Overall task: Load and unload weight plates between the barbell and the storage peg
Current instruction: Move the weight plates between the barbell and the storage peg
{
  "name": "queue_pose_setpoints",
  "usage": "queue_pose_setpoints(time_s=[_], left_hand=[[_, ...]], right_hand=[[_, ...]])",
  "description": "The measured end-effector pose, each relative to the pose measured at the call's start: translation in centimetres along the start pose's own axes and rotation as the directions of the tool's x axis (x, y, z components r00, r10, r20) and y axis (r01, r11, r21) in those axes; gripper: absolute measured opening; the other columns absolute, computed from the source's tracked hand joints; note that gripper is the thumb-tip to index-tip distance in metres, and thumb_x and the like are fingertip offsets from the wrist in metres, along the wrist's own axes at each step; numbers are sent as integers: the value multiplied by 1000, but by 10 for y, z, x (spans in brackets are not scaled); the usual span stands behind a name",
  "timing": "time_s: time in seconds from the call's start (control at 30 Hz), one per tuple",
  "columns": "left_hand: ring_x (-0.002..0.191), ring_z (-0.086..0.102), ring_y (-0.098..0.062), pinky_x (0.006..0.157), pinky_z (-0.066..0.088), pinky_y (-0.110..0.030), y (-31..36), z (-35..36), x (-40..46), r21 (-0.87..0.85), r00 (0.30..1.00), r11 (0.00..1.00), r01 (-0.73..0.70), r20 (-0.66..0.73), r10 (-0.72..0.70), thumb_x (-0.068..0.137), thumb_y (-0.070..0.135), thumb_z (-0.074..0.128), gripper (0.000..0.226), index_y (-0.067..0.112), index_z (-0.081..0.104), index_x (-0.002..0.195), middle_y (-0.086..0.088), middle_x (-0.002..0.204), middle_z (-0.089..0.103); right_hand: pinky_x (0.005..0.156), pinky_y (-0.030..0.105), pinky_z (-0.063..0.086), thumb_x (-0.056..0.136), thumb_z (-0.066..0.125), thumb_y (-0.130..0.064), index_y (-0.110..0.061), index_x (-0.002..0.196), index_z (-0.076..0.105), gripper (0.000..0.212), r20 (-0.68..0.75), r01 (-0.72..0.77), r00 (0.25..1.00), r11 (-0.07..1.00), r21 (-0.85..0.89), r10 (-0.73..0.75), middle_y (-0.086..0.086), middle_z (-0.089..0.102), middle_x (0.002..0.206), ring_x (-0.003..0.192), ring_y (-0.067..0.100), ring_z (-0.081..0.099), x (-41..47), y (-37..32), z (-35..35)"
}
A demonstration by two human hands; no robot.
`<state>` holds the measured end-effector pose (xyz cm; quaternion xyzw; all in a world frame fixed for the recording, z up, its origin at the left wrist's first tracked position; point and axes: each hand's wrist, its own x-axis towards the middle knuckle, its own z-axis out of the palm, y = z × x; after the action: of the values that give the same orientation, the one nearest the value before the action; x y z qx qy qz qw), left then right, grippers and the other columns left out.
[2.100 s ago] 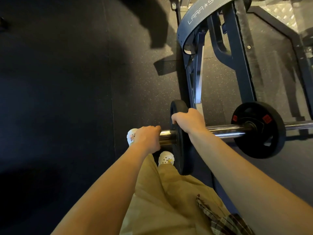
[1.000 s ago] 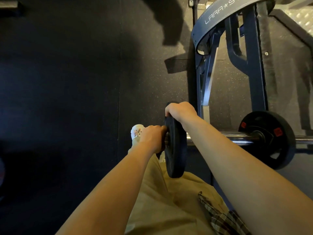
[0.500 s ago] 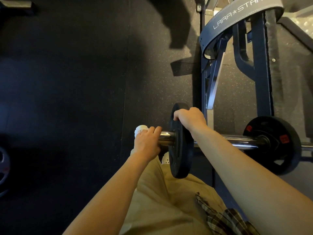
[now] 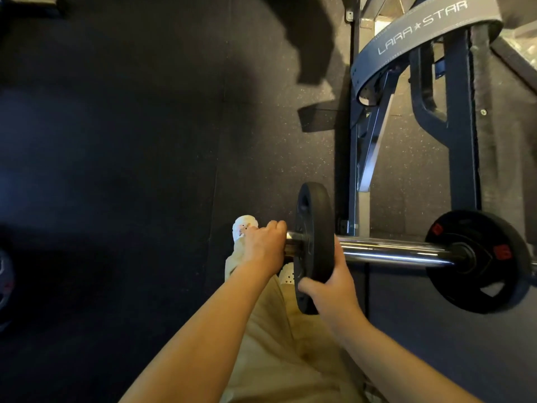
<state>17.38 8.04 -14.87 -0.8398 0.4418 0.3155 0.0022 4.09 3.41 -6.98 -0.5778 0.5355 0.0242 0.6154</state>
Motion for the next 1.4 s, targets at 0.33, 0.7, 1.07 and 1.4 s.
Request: queue_pose_setpoints(time_s=[0.33,0.7,1.07,1.4], left_hand=[[102,61,-23,89,44,-33,6,-6,-2,-24,999,999,33,-8,-33,87,22,65,32,18,50,116,-2,113,62],[100,62,-21,94,45,-37,-2,1,3,8,1000,1000,-23,18,23,80,23,72,43,21,49,117,0,109,62],[107,61,-21,93,45,-35,-9,9,9,-23,998,997,-70,-9,70,83,29,69,46,22,47,124,1,116,61],[103,63,-24,86,47,-35,-5,7,10,-44,1000,999,14,-2,-15,87,23,65,37,18,50,121,-1,110,64]], right_hand=[[89,48,51,70,65,-14,-12,113,52,45,7,-199,980,976,-83,201,13,57,104,98,30,57,61,-78,-4],[84,38,47,76,65,-15,-6,122,50,49,-55,-313,950,943,-111,309,15,53,112,100,29,52,83,-104,8],[102,43,48,80,71,-8,-72,126,14,97,-67,139,988,990,-38,-141,-11,48,132,120,9,49,-18,1,32],[80,37,53,77,68,-8,-20,133,40,64,-68,70,994,982,-174,-83,-2,53,98,95,18,56,22,-56,25]])
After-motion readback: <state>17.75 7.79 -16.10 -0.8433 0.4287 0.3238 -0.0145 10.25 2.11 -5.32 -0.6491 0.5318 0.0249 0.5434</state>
